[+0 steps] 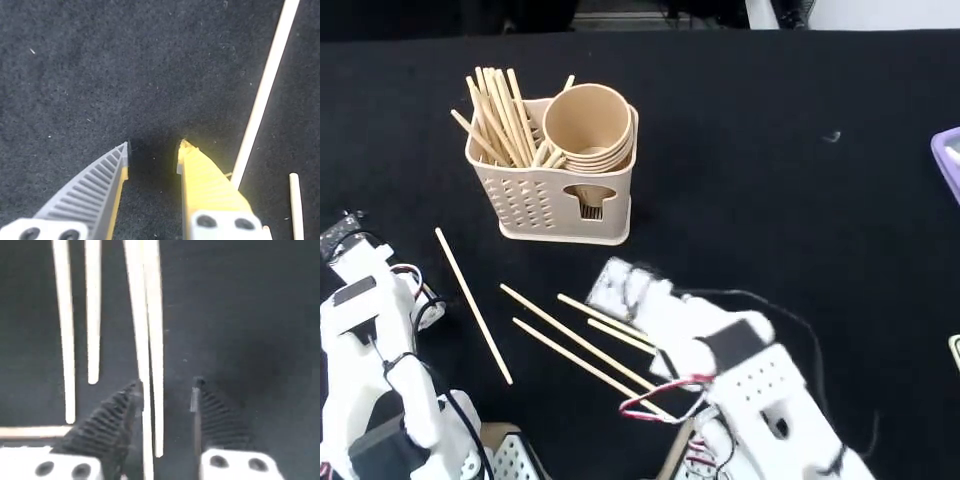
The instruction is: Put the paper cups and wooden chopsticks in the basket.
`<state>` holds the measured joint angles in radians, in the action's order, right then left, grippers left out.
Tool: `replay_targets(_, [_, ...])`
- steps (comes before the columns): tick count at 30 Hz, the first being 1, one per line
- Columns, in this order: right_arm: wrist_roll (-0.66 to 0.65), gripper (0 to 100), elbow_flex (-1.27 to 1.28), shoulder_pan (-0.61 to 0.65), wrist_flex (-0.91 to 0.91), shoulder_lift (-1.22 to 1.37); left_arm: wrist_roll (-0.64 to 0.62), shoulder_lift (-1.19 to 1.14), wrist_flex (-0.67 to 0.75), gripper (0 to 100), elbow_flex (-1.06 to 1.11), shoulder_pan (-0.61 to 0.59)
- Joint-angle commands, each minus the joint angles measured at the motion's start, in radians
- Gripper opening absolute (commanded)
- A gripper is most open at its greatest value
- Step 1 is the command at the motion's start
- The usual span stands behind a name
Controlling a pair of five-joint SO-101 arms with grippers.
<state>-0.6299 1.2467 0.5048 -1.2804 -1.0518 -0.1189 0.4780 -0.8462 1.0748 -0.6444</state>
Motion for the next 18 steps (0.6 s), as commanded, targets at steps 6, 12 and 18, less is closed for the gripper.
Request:
replay_targets(6, [0.043, 16.7, -0.028, 0.098, 0.239, 0.377, -0.003, 0.032, 0.012, 17, -0.015, -0.001])
replay_targets(12, [0.043, 16.6, -0.019, 0.098, 0.331, 0.504, -0.003, 0.032, 0.012, 17, -0.015, -0.001])
replay_targets(18, [-0.023, 13.6, -0.030, 0.097, 0.328, 0.628, -0.003, 0.032, 0.012, 17, -0.015, -0.001])
